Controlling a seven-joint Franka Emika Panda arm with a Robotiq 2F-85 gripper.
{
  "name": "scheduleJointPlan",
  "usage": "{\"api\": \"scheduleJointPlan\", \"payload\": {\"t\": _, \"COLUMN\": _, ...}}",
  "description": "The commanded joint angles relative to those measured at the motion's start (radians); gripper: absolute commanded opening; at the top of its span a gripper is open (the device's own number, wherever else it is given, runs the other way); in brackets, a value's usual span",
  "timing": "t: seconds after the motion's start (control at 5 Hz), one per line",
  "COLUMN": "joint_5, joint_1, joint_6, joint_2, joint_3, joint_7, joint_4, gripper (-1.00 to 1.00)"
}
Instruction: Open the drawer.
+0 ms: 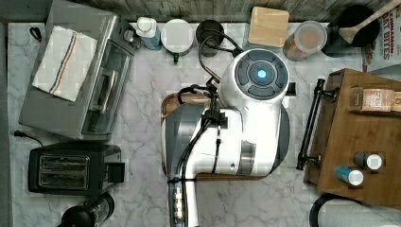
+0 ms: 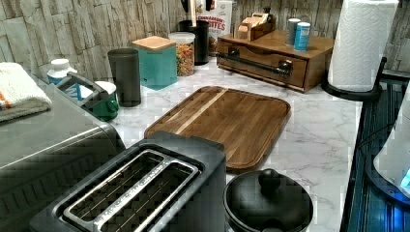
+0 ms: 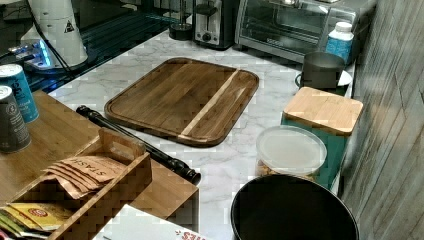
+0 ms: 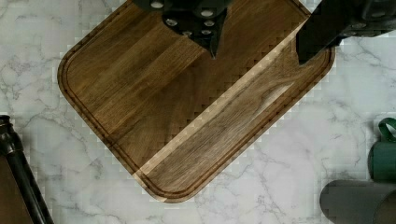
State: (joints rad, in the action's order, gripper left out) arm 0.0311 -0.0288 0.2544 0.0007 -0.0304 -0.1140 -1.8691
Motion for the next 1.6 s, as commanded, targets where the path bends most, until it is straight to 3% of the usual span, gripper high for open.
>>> {"api": "scheduleJointPlan", "payload": {"t": 0.2, "joint_5": 0.009, "joint_1": -0.004, "joint_6": 0.000, "joint_2": -0.002, "joint_3": -0.001, "joint_7": -0.001, "joint_4": -0.002, "gripper": 1.00}}
{"api": "scheduleJointPlan", "payload": {"t": 0.6, "joint_5": -0.121, "joint_1": -0.048, "joint_6": 0.167, "joint_2": -0.029, "joint_3": -0.046, "joint_7": -0.192, "joint_4": -0.122, "gripper": 1.00}}
{"api": "scheduleJointPlan", "payload": {"t": 1.2, "joint_5": -0.197, "joint_1": -0.137, "joint_6": 0.318, "joint_2": 0.040, "joint_3": -0.164, "joint_7": -0.478, "joint_4": -0.145, "gripper": 1.00}}
{"api": "scheduleJointPlan", "payload": {"t": 1.6, "joint_5": -0.149, "joint_1": -0.181, "joint_6": 0.309, "joint_2": 0.179, "joint_3": -0.196, "joint_7": -0.565, "joint_4": -0.023, "gripper": 1.00}}
